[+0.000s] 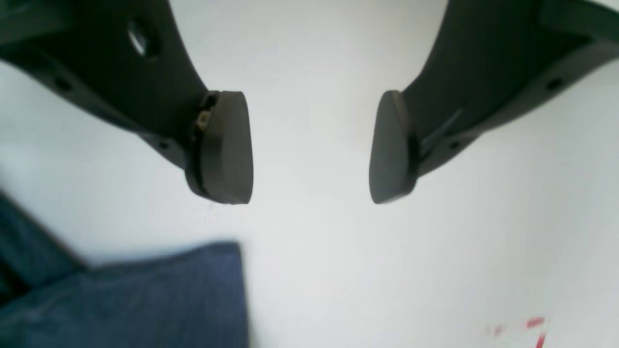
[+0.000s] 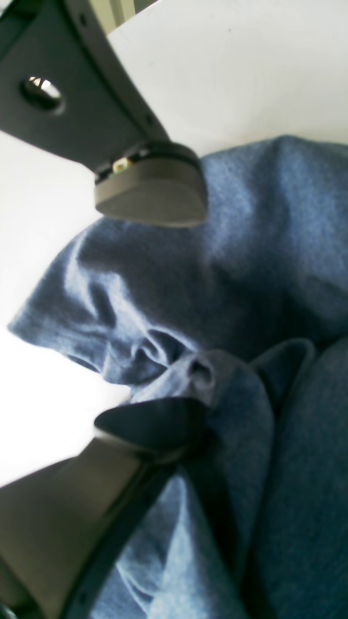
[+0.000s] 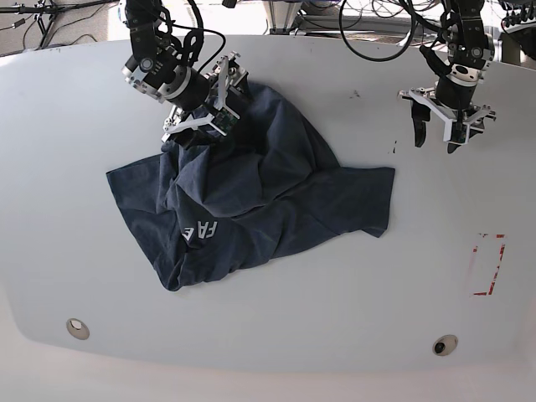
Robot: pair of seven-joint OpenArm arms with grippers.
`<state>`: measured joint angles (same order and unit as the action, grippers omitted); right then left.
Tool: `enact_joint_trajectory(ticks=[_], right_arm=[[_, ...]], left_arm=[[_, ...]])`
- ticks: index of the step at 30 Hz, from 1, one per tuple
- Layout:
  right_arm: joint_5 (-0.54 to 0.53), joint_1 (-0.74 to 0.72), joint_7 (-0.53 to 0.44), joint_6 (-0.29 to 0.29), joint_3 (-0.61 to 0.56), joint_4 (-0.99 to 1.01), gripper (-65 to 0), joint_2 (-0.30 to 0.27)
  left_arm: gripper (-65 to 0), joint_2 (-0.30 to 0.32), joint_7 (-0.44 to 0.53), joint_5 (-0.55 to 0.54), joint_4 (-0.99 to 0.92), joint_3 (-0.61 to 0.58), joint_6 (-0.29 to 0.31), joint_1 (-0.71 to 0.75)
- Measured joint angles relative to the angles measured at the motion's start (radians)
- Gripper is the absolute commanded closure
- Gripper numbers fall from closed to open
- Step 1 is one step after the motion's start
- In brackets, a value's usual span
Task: Fold the T-shirt properly
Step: 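Lift the held shirt with the right gripper back toward the robot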
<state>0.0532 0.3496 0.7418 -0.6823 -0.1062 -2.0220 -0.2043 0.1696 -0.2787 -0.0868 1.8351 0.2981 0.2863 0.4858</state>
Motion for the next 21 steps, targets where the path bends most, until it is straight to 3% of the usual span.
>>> enact_joint_trajectory(ticks=[21], right_arm=[[-0.008, 0.019, -0.002, 0.000, 0.024, 0.000, -51.8, 0.009]], left_arm=[[-35.8, -0.002, -0.012, 0.000, 0.000, -0.001, -0.001, 0.007]])
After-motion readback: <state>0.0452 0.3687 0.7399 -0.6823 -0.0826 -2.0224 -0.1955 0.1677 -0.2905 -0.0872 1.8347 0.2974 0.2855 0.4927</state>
